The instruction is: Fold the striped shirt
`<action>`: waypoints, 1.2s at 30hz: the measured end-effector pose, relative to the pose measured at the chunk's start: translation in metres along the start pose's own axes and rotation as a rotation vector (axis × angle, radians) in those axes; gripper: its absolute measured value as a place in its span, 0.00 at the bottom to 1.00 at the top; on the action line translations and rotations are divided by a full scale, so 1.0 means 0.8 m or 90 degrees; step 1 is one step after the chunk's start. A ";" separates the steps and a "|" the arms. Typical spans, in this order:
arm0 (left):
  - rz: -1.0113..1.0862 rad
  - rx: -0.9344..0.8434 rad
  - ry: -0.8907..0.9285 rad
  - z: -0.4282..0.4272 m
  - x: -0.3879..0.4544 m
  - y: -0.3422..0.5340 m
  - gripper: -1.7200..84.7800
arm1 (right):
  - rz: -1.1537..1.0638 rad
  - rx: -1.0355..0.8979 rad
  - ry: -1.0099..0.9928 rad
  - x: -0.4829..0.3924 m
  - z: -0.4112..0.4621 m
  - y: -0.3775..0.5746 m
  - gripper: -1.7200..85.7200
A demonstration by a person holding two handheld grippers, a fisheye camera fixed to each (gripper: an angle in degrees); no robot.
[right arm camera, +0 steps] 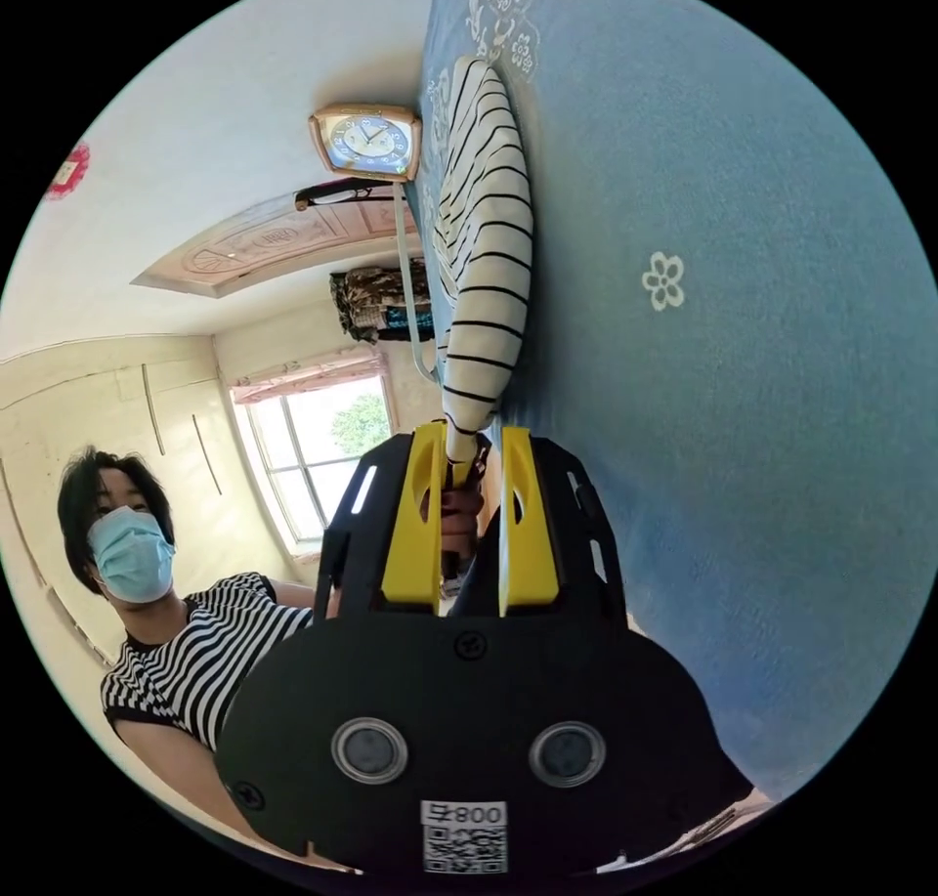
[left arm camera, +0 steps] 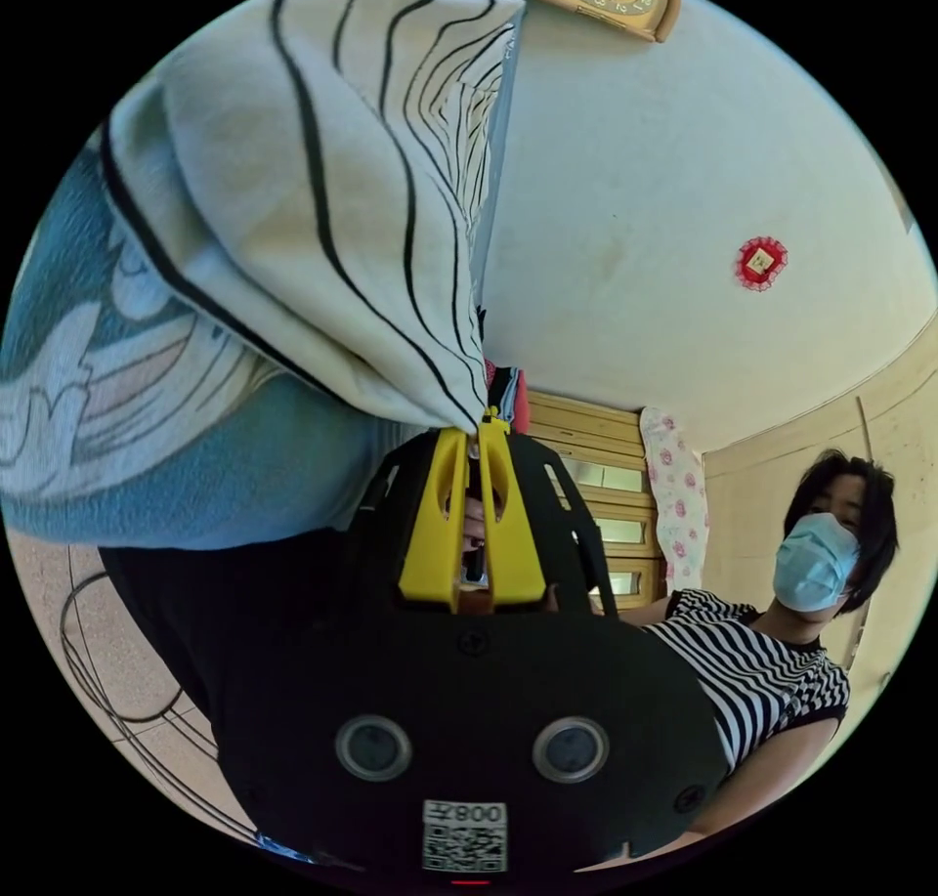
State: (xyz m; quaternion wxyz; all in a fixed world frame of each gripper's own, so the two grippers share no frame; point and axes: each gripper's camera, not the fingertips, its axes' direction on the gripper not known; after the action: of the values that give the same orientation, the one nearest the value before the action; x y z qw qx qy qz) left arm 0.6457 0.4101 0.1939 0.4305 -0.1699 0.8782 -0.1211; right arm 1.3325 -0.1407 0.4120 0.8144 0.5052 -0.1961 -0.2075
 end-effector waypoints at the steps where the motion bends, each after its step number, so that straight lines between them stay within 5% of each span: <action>1: -0.001 0.000 -0.002 0.000 0.001 0.001 0.06 | 0.001 0.002 -0.010 0.002 0.000 0.000 0.08; 12: -0.012 0.094 0.001 -0.049 0.015 0.039 0.16 | -0.035 0.008 -0.010 -0.028 -0.031 0.022 0.05; 23: -0.002 0.294 0.045 -0.104 0.036 0.076 0.12 | -0.048 0.017 0.001 -0.055 -0.069 0.052 0.05; 36: 0.019 0.235 -0.019 -0.102 0.125 0.144 0.06 | -0.044 0.024 0.032 -0.092 -0.139 0.138 0.05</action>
State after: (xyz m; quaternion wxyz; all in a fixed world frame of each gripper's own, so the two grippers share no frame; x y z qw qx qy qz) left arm 0.5012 0.4804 0.1297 0.4690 -0.0765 0.8369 -0.2715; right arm 1.3450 0.0257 0.4582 0.8017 0.5319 -0.1619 -0.2195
